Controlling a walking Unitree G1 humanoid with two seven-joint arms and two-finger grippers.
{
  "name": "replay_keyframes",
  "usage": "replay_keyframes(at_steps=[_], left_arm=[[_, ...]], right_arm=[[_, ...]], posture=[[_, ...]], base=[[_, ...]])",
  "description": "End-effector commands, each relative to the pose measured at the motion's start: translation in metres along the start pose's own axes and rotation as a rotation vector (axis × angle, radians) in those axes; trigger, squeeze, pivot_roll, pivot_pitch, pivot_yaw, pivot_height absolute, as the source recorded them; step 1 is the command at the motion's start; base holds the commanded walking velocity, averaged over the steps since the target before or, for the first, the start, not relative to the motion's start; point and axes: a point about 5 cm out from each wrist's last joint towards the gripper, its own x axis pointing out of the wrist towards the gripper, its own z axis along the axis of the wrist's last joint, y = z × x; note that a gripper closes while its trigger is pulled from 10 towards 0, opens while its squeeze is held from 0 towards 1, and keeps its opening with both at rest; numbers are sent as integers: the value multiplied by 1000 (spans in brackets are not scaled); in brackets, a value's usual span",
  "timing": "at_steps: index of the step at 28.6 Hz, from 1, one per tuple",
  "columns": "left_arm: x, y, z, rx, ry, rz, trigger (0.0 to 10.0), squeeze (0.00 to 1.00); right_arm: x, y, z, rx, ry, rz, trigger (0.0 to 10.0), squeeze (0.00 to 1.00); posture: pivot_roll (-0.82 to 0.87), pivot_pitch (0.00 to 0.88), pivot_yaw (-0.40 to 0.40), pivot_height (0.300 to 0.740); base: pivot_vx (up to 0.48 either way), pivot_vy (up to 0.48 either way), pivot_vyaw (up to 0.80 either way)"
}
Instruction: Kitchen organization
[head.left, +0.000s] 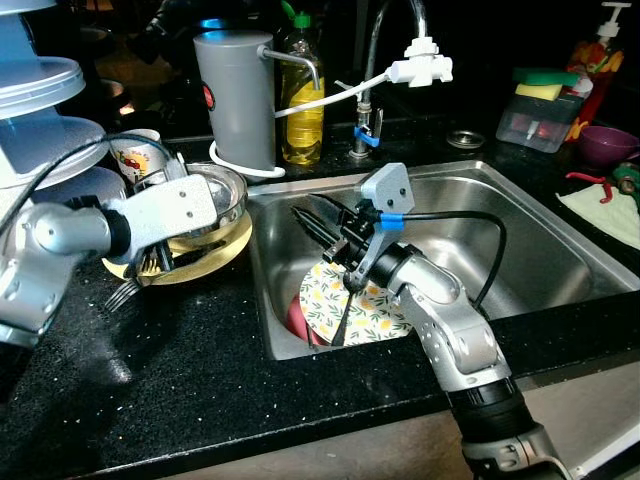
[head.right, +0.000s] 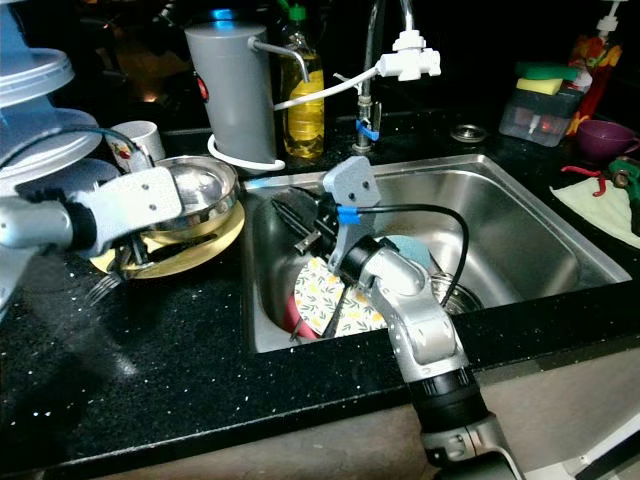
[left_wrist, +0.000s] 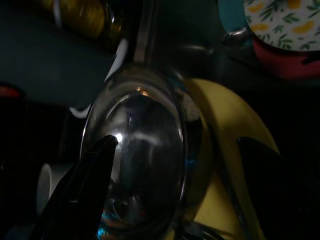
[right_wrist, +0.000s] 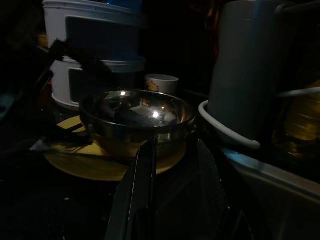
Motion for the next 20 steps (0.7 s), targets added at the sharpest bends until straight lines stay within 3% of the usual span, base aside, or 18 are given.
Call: replay_keyframes(at_steps=[1, 7, 11, 15, 18, 19, 20], left_arm=[[4, 0, -4, 9, 16, -35, 10000, 0], [10, 0, -13, -2, 36, -98, 10000, 0], [15, 5, -27, 24, 111, -120, 10000, 0], [21, 17, -30, 77, 127, -14, 10000, 0], [24, 16, -29, 55, 109, -17, 10000, 0], [26, 13, -30, 50, 109, -45, 6510, 0], [27, 11, -31, 48, 110, -65, 6510, 0]], right_arm=[[0, 5, 2, -6, 2, 22, 10000, 0], [-1, 6, 5, -9, -1, 24, 10000, 0], [-3, 6, 7, -10, -3, 23, 10000, 0], [-4, 7, 9, -10, -10, 23, 10000, 0], [-4, 8, 11, -10, -16, 24, 10000, 0], [-4, 9, 12, -9, -18, 23, 10000, 0], [-4, 8, 12, -8, -18, 22, 10000, 0]], posture=[[31, 0, 6, 740], [20, 0, 12, 740], [10, 0, 22, 740], [3, 0, 29, 740], [-1, 0, 32, 740], [-1, 0, 34, 740], [-1, 0, 34, 740]], base=[[0, 0, 0], [0, 0, 0], [0, 0, 0], [0, 0, 0], [0, 0, 0], [0, 0, 0], [0, 0, 0]])
